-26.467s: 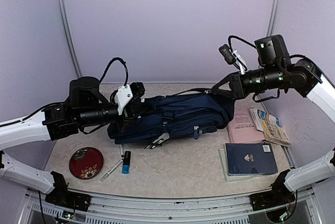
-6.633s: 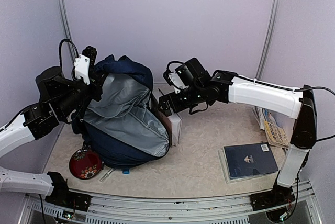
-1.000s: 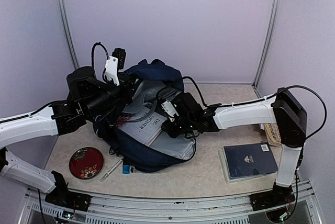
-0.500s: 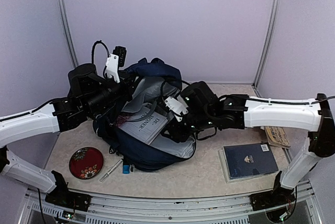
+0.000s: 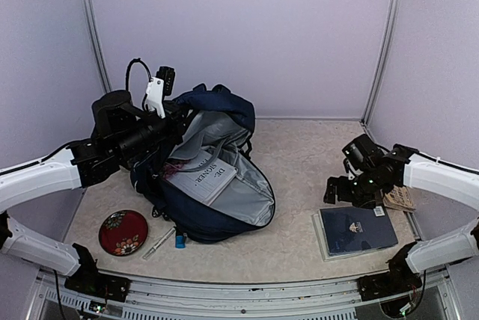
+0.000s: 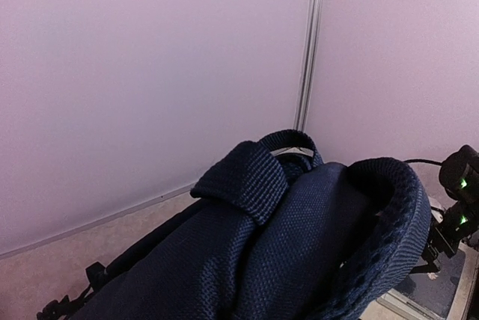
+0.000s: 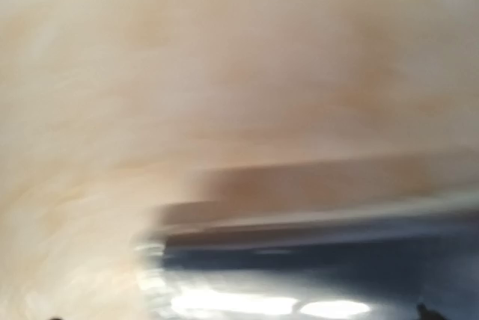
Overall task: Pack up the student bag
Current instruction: Move the book to the center of the board.
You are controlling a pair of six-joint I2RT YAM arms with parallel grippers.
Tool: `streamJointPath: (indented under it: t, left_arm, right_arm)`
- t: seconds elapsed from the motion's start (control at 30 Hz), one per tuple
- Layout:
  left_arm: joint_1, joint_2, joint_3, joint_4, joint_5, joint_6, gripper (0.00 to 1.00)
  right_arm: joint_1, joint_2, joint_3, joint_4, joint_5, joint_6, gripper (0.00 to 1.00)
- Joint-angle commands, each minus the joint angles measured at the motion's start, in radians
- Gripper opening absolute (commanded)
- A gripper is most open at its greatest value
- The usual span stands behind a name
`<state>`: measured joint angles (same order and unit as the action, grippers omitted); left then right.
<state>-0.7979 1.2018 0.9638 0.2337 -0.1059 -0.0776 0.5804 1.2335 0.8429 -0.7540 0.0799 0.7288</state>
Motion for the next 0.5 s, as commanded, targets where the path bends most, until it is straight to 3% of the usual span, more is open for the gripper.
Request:
streamJointPath:
  t: [0.0,0.1,0.23,0.37,0.47]
  left_arm:
    - [0.018,-0.032,-0.007,-0.005,0.000,-0.005,0.00]
    - [0.021,-0.031,-0.007,-0.006,0.004,-0.007,0.00]
    - [0.022,-0.033,-0.007,-0.010,0.009,-0.004,0.00]
    - [0.027,-0.031,-0.005,-0.011,0.017,-0.007,0.00]
    - [0.029,-0.030,-0.005,-0.014,0.023,-0.011,0.00]
  right_arm:
    - [-0.150,-0.098,-0.096,0.026,-0.034,0.127,1.00]
    - [-0.247,-0.082,-0.103,-0.024,-0.024,0.175,1.00]
    - [-0.352,-0.049,-0.074,-0.197,0.111,0.278,1.00]
    - [-0.406,0.026,-0.053,-0.384,0.268,0.416,1.00]
    - [-0.435,0.088,-0.030,-0.409,0.313,0.432,1.00]
